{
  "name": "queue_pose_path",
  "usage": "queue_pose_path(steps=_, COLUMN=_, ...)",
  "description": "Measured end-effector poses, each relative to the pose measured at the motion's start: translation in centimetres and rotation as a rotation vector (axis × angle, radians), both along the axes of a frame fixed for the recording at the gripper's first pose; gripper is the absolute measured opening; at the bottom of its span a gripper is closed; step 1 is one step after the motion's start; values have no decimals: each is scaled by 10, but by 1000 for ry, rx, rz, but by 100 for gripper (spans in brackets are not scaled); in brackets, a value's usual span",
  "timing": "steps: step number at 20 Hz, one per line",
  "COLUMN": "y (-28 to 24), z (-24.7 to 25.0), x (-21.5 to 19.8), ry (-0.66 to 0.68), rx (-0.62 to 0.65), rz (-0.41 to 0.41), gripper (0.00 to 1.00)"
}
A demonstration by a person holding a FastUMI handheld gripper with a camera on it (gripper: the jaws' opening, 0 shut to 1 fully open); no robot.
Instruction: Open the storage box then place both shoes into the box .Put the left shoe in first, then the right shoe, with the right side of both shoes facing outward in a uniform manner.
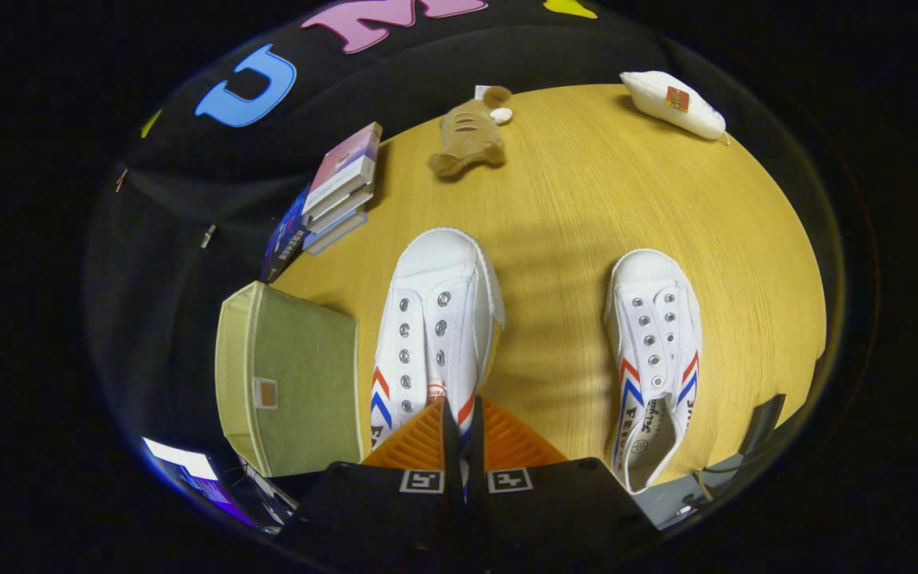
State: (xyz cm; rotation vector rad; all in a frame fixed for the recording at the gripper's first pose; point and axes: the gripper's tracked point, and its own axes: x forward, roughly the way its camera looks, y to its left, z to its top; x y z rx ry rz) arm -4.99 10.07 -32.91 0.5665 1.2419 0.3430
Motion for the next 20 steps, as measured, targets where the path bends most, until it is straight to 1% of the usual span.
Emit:
queue_pose_path(steps=7, y=80, z=105, x=12, ry=-79, rx=113, rz=71, gripper=5)
queue_pose_path(steps=9, y=112, z=127, x=10, ry=-77, rx=151, rz=87, gripper=5)
queue_pose_path(steps=11, y=151, z=137, x=1, ry=-57, rx=194, rz=92, gripper=5)
queue_pose_path(steps=13, y=185, z=141, x=-4, ry=-24, rx=219, rz=99, gripper=5)
queue_pose_path(steps=15, y=214, z=135, x=-10, ry=4, rx=210, rz=119, gripper=5)
queue_pose_path(steps=16, y=224, z=134, x=-6, ry=16, rx=199, rz=127, gripper=5)
queue_pose_path(steps=20, y=270, z=104, x=-20, ry=97, rx=164, rz=134, gripper=5)
